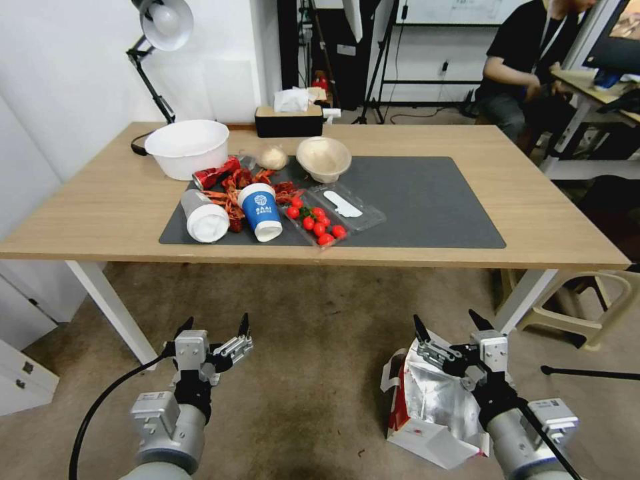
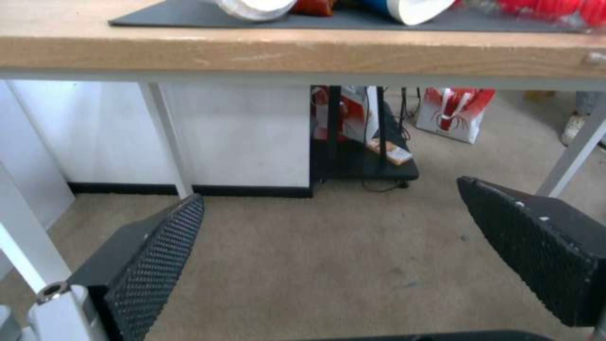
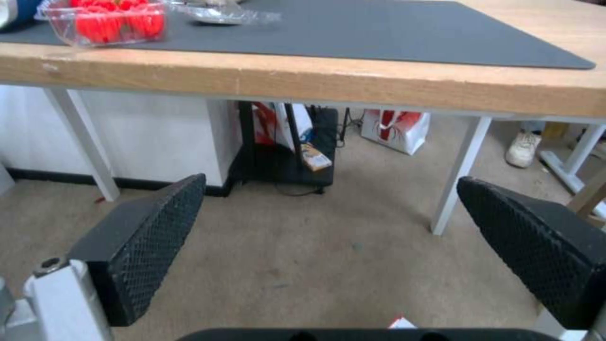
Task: Pick up the food delivery bag from the floor and place it on the table.
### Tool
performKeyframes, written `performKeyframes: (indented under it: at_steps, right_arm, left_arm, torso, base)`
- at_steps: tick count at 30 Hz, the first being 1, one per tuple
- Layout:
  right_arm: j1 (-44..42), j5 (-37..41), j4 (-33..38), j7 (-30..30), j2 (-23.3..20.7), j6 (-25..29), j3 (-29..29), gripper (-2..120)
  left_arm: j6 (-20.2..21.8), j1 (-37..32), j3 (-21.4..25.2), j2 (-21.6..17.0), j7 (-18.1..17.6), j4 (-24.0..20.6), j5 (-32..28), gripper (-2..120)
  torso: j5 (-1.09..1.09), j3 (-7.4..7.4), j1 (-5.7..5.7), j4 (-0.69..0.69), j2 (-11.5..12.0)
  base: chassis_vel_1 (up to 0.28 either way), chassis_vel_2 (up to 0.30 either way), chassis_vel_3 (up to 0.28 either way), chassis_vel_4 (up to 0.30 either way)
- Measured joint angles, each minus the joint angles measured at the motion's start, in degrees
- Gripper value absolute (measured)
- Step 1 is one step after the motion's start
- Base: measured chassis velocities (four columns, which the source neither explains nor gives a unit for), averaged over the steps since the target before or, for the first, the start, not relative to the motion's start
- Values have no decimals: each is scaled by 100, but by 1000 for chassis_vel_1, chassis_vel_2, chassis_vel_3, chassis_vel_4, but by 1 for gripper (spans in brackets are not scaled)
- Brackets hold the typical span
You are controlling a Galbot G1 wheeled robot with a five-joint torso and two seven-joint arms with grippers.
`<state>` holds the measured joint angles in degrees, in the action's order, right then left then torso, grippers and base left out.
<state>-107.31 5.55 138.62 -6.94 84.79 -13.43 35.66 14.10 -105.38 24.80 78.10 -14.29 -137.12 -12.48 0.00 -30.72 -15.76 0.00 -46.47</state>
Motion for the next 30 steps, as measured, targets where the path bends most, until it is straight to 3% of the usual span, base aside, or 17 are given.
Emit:
performKeyframes:
  at_steps: [30]
  right_arm:
    - [22,35,-12,-26,6,-34,-8,100]
  left_arm:
    - [23,28,5,5,1,45,-4,100]
  torso:
    - [0,440,309,0,748]
  base:
    - [0,0,0,0]
